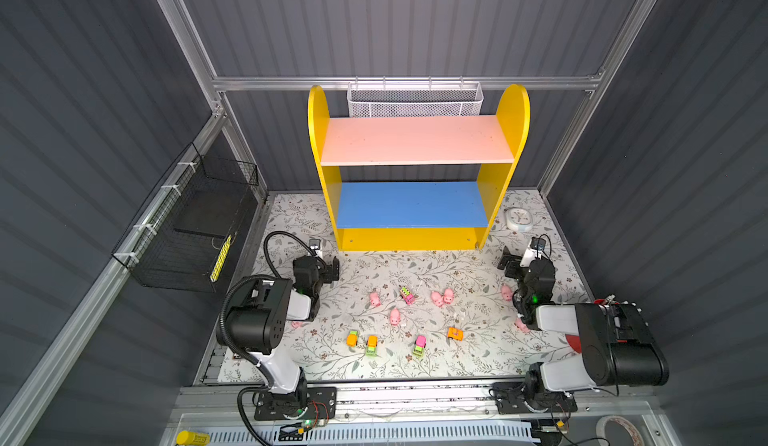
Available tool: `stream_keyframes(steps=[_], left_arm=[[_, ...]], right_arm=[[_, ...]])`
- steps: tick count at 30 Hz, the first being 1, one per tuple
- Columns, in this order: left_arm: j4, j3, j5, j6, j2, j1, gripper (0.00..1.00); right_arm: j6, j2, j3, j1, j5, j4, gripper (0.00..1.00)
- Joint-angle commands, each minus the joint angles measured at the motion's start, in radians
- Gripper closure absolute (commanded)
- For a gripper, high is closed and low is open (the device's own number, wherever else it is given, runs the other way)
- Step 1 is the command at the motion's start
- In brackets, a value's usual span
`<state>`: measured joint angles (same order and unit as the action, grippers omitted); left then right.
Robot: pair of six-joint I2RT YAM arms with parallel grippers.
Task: Place and organize the plastic toys onto the shelf
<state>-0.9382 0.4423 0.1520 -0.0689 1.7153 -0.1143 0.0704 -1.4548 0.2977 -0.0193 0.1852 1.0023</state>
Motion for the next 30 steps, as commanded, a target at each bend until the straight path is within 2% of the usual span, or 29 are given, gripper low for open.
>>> stream_keyframes(steps=[1,28,30], left_arm=[[-0.024,-0.001,-0.014,-0.017,-0.004,0.007,0.00],[-0.025,-0.001,-0.014,-0.018,-0.004,0.007,0.00],[-0.026,-0.002,-0.012,-0.018,-0.004,0.008,0.00]], right_arm=[[-0.005,-0.008,0.008,0.001,0.003,0.019,0.01],[-0.004,-0.005,0.005,-0.003,-0.004,0.018,0.01],[-0.009,0.007,-0.020,0.015,0.049,0.068,0.01]])
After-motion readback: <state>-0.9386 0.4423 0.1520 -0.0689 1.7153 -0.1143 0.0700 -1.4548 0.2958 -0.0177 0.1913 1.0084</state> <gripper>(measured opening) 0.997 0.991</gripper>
